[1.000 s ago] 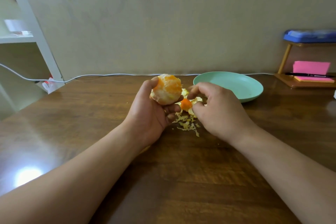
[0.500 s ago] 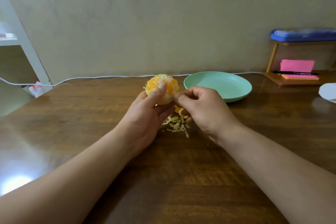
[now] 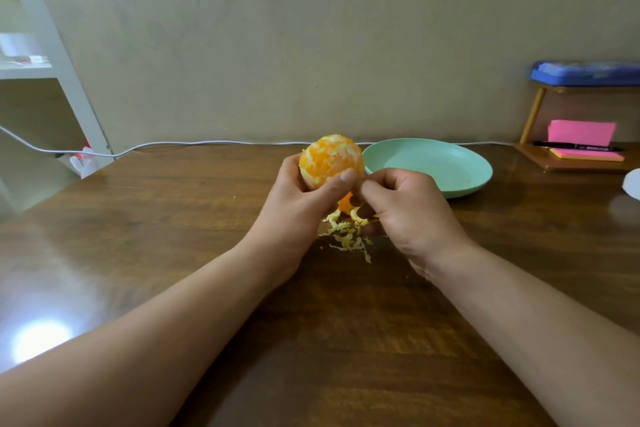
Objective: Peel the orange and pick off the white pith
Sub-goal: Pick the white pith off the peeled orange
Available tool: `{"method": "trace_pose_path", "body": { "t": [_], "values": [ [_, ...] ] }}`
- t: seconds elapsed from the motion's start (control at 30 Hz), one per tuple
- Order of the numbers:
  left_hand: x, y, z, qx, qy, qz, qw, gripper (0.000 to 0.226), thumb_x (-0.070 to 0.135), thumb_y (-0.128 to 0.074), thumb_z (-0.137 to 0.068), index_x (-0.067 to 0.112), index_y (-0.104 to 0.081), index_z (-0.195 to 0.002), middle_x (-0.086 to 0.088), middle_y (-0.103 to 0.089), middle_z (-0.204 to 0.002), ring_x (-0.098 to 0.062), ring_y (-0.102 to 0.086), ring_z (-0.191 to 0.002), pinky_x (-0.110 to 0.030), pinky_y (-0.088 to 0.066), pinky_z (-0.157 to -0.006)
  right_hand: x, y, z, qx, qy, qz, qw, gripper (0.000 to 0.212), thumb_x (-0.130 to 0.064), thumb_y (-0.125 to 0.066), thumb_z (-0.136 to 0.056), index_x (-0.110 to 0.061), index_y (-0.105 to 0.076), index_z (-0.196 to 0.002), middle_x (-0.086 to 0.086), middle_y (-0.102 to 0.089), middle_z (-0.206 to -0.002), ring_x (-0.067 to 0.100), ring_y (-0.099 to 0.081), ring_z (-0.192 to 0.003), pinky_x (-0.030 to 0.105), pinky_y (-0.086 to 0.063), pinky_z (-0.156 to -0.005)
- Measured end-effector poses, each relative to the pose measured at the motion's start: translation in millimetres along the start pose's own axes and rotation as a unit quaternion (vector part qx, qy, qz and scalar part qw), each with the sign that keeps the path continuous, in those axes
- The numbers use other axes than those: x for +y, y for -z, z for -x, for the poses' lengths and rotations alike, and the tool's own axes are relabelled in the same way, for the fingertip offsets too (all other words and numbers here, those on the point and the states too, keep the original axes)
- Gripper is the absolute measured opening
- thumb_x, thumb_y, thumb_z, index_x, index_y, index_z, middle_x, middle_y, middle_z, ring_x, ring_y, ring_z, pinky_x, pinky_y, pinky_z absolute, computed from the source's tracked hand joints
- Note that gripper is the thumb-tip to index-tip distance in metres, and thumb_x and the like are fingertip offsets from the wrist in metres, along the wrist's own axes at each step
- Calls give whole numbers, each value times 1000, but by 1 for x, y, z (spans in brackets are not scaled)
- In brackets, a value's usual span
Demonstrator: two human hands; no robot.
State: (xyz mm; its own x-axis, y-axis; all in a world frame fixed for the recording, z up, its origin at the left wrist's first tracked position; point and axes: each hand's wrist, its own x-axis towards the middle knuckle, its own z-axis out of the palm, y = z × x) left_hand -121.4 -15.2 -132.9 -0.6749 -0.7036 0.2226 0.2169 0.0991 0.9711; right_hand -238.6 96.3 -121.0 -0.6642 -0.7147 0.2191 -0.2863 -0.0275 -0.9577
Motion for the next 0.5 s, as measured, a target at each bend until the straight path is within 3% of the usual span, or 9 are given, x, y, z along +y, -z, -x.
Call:
{"method": "trace_pose_path", "body": {
  "t": [0.07, 0.13, 0.23, 0.33, 0.5],
  "values": [
    [3, 0, 3, 8, -7, -23, 1000, 69, 40, -90, -83, 23, -54, -139, 0, -75, -124, -16, -75, -113, -42, -60, -103, 1, 0, -1, 10, 11, 7, 1000, 15, -28, -69, -100, -18, -76, -91, 1, -78, -87, 19, -75, -86, 31, -63, -64],
    [5, 0, 4, 11, -3, -40, 999, 70, 40, -90, -81, 25, -54, -140, 1, -74, -123, -13, -75, -110, -37, -61, -98, 2, 2, -2, 19, 30, 31, 999, 15, -28, -70, -97, -19, -76, -87, 2, -77, -84, 23, -74, -86, 46, -66, -72],
    [8, 3, 3, 8, 24, -52, 998, 81, 47, -92, -73, 28, -54, -141, 1, -73, -124, -14, -75, -109, -36, -63, -96, 3, 4, -3, 23, 63, 81, 994, 15, -30, -71, -93, -21, -75, -83, 2, -74, -79, 26, -72, -83, 58, -63, -76],
    [10, 4, 0, -6, 56, -14, 998, 87, 42, -94, -67, 23, -53, -142, -6, -71, -129, -20, -76, -111, -38, -64, -94, 3, 6, -4, 24, 83, 114, 990, 13, -29, -72, -93, -19, -74, -84, 2, -73, -78, 25, -70, -81, 55, -62, -74],
    [9, 5, -3, -25, 94, 98, 990, 67, 18, -88, -85, 8, -54, -142, -20, -68, -136, -31, -74, -120, -44, -62, -100, -1, 9, -4, 30, 112, 114, 987, 10, -23, -73, -91, -18, -75, -83, 0, -72, -76, 19, -67, -77, 42, -58, -69]
  ]
}}
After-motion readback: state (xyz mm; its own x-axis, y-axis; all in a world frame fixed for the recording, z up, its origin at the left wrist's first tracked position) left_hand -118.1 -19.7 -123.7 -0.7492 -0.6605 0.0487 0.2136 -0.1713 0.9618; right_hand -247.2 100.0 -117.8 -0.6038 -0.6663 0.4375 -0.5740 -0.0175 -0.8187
